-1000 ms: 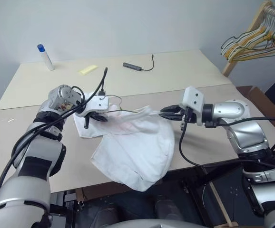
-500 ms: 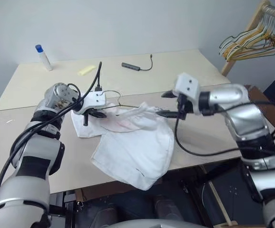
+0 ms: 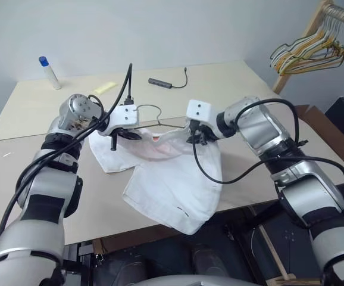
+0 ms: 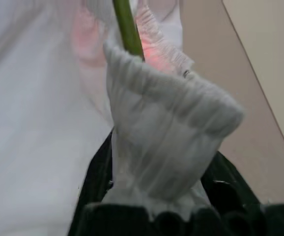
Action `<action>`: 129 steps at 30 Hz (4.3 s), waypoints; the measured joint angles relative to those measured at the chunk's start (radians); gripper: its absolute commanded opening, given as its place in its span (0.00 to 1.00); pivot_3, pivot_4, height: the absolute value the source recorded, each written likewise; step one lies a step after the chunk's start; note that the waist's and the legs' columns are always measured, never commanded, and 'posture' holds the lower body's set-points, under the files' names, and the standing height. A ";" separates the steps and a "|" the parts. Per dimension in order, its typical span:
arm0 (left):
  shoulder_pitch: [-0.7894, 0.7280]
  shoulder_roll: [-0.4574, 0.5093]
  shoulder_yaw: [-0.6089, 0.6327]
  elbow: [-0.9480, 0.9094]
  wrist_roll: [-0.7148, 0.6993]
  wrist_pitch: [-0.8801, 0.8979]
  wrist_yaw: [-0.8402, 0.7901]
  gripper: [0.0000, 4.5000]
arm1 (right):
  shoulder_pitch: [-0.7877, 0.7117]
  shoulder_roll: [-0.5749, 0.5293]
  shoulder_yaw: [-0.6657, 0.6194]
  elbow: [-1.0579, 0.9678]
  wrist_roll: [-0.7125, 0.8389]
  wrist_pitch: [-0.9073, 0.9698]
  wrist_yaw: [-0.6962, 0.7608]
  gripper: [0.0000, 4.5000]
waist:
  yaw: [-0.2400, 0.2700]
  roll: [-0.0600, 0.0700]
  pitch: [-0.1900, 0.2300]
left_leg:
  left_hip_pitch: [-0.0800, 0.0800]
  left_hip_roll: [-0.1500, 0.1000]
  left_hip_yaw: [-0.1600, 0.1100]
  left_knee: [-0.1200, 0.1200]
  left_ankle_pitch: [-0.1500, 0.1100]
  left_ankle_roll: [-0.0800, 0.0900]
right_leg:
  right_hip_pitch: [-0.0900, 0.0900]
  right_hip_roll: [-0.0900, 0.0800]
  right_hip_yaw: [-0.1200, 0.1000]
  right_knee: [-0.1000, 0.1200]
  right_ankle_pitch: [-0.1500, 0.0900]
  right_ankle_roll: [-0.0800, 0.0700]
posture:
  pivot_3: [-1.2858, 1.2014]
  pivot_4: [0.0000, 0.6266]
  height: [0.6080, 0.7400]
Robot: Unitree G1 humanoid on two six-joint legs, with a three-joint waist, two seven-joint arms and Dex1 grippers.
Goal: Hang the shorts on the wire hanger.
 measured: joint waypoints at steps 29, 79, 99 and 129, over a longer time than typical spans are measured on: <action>-0.064 0.014 0.401 -0.078 -0.330 0.147 0.289 1.00 | 0.582 -0.088 -0.659 -0.646 0.365 0.734 -0.234 0.00 | 0.028 0.000 0.000 | -0.001 -0.001 -0.002 0.001 0.000 0.000 | 0.001 -0.002 -0.001 0.000 0.000 0.000 | 0.45 0.00 1.00; 0.233 -0.175 0.463 -1.063 -0.942 0.880 0.403 1.00 | 0.001 -0.422 -1.513 0.299 0.168 0.749 -1.315 0.33 | -0.049 0.013 -0.004 | 0.022 -0.002 0.001 -0.012 0.000 0.000 | 0.019 0.001 0.008 -0.012 -0.002 -0.001 | 0.43 0.00 1.00; 0.235 -0.154 0.453 -1.088 -0.942 0.903 0.411 1.00 | 0.473 -0.233 -1.215 -0.139 0.105 0.304 -1.276 1.00 | -0.053 0.014 -0.004 | 0.024 -0.002 0.002 -0.012 0.000 0.000 | 0.020 0.001 0.010 -0.010 -0.002 0.000 | 0.42 0.00 1.00; 0.584 0.039 0.414 -1.241 -0.790 0.804 0.351 1.00 | 0.698 -0.242 -0.827 -0.633 0.530 -0.281 -0.550 1.00 | -0.053 0.005 0.002 | 0.052 -0.001 0.008 -0.027 0.000 0.000 | 0.036 0.007 0.025 -0.017 -0.003 0.001 | 0.51 0.00 1.00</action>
